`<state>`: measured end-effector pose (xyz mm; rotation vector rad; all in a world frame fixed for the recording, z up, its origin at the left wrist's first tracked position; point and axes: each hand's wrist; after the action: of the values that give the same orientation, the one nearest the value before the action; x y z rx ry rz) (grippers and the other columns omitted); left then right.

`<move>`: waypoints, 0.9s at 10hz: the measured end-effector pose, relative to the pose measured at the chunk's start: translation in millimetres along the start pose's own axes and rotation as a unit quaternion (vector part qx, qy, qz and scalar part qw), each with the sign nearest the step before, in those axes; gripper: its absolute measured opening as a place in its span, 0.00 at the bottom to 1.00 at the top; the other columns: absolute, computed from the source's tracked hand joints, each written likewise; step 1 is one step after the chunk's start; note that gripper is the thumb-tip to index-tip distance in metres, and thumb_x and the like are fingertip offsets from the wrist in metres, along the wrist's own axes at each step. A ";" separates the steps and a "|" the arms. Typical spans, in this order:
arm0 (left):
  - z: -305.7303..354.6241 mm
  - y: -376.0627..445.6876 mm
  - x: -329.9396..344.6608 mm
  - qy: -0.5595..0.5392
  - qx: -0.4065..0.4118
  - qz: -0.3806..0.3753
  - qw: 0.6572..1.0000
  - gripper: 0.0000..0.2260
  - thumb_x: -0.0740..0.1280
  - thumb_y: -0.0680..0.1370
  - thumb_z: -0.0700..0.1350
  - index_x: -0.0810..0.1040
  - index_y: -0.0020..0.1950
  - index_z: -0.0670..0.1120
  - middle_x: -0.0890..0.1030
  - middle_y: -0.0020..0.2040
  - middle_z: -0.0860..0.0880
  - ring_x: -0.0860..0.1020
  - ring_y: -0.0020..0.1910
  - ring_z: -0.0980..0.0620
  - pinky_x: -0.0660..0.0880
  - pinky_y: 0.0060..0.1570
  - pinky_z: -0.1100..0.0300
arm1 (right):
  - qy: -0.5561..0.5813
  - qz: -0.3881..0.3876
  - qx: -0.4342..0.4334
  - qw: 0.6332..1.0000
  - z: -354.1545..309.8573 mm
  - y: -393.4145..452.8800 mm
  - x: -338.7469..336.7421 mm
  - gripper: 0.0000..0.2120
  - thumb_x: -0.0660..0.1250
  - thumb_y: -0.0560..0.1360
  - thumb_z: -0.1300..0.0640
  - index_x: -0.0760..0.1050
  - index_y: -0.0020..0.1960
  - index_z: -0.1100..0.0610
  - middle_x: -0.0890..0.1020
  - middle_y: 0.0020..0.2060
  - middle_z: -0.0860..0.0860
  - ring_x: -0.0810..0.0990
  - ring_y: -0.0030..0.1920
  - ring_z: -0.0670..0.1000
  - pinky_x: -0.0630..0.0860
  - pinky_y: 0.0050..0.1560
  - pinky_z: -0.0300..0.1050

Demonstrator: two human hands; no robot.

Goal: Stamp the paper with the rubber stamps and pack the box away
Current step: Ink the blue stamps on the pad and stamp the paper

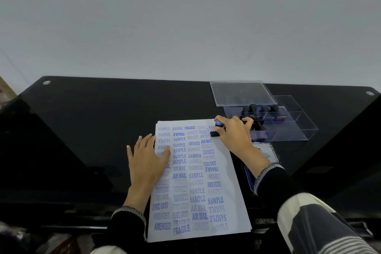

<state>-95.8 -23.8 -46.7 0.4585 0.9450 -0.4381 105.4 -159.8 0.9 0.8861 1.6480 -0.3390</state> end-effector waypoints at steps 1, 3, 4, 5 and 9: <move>0.3 0.3 0.0 0.002 0.001 0.002 1.000 0.28 0.62 0.77 0.59 0.68 0.73 0.46 0.68 0.73 0.50 0.58 0.76 0.50 0.46 0.75 0.44 | 0.016 -0.004 0.007 1.000 -1.2 1.2 -1.2 0.08 0.62 0.79 0.53 0.75 0.57 0.48 0.73 0.37 0.44 0.72 0.53 0.52 0.53 0.60 0.52; -0.4 0.4 0.8 0.002 0.002 0.008 1.000 0.27 0.63 0.77 0.59 0.68 0.72 0.47 0.68 0.73 0.51 0.58 0.76 0.50 0.46 0.75 0.44 | 0.093 0.001 0.045 0.995 -1.2 6.9 -5.2 0.06 0.62 0.79 0.53 0.76 0.54 0.48 0.79 0.37 0.48 0.73 0.48 0.53 0.55 0.53 0.50; -0.1 0.6 1.2 0.003 0.001 0.010 1.000 0.27 0.63 0.77 0.59 0.68 0.72 0.47 0.68 0.73 0.51 0.58 0.76 0.51 0.46 0.75 0.44 | 0.219 0.023 0.090 0.971 3.6 10.0 -8.6 0.08 0.66 0.77 0.52 0.78 0.54 0.49 0.81 0.32 0.49 0.73 0.40 0.52 0.62 0.52 0.50; -0.6 0.9 1.5 0.007 0.001 0.011 1.000 0.27 0.63 0.77 0.60 0.68 0.72 0.47 0.68 0.73 0.51 0.58 0.76 0.51 0.46 0.75 0.44 | 0.338 0.050 0.127 0.931 7.9 12.2 -12.8 0.08 0.68 0.75 0.55 0.81 0.54 0.53 0.83 0.35 0.55 0.79 0.38 0.59 0.76 0.52 0.55; -1.8 1.5 3.2 0.013 -0.001 0.010 1.000 0.27 0.63 0.77 0.60 0.69 0.72 0.47 0.68 0.73 0.51 0.58 0.76 0.51 0.47 0.75 0.44 | 0.416 0.011 0.147 0.897 13.7 15.4 -21.9 0.12 0.68 0.76 0.59 0.79 0.59 0.56 0.83 0.52 0.54 0.80 0.51 0.49 0.76 0.58 0.47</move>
<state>-94.6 -22.1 -50.0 0.4728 0.9646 -0.4137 126.7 -166.3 21.0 1.4003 2.4076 -0.1975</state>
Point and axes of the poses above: each hand's wrist, its own y-axis towards the middle knuckle, its own x-axis out of the palm, z = x × y
